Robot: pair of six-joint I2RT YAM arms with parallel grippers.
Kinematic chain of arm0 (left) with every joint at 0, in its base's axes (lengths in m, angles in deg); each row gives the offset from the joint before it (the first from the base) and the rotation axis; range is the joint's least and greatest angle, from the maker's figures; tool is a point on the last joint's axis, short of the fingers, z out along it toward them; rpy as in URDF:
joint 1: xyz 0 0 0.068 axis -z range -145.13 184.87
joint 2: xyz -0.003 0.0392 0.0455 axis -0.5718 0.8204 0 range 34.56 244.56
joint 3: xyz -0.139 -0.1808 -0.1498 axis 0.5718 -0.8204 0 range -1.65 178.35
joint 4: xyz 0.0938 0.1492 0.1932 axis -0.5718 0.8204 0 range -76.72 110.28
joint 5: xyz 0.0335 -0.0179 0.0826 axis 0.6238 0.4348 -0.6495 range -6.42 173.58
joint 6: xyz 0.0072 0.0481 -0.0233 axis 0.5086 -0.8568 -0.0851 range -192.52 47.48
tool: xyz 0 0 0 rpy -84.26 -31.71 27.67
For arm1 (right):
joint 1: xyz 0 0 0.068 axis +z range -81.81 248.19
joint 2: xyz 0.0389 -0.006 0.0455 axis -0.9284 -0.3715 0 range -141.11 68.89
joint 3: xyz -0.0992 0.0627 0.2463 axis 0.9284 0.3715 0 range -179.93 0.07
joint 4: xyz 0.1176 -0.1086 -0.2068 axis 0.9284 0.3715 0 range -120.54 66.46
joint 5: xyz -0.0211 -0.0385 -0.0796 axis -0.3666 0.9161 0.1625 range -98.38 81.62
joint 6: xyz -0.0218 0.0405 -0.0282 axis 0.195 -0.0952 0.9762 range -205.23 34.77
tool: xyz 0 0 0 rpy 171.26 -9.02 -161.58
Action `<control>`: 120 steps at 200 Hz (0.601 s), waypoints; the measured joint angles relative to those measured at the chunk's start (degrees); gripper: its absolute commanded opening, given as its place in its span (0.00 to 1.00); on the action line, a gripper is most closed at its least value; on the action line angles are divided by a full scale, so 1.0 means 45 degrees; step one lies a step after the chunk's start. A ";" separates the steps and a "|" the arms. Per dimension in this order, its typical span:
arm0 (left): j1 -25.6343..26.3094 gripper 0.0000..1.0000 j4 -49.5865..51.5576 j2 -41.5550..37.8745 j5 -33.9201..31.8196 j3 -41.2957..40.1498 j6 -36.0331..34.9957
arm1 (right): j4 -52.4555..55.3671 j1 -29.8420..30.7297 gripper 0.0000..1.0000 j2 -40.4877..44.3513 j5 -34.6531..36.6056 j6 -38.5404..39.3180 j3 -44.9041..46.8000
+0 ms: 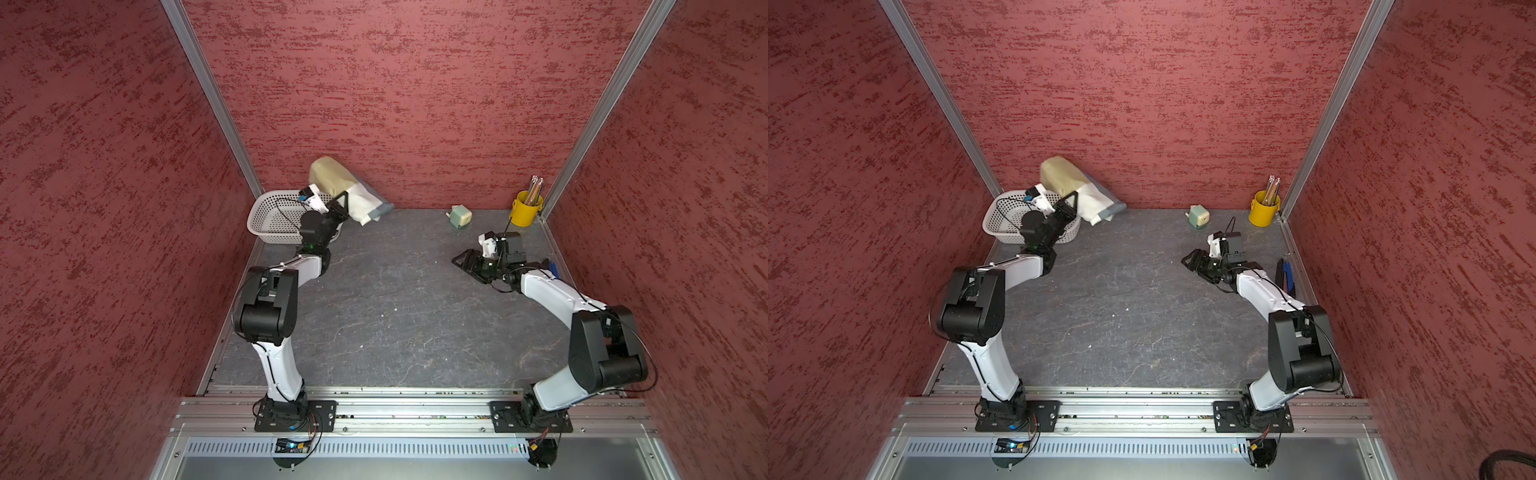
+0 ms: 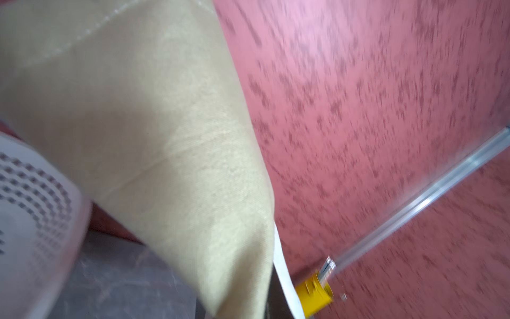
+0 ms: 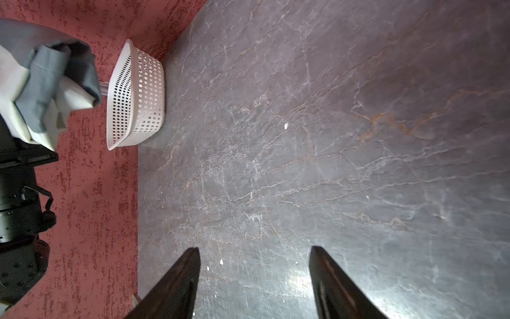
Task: Roll up the pillowcase
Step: Place the pillowcase in the bin.
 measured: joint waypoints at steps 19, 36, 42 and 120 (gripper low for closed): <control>-0.1307 0.00 -0.0005 0.0374 -0.0622 0.0593 0.0529 | 0.0049 0.0000 0.68 0.0126 0.0005 0.0005 0.0000; -0.2472 0.00 -0.0010 0.1360 -0.1035 0.1423 0.1258 | 0.0146 0.0000 0.68 0.0214 0.0005 0.0024 0.0000; -0.2803 0.00 0.0005 0.1778 -0.1175 0.1705 0.1501 | 0.0194 0.0000 0.68 0.0238 0.0010 0.0053 -0.0015; -0.3512 1.00 0.1977 0.4954 -0.1807 0.3784 0.3021 | 0.1137 -0.0010 0.69 0.0714 0.0447 0.0277 -0.0894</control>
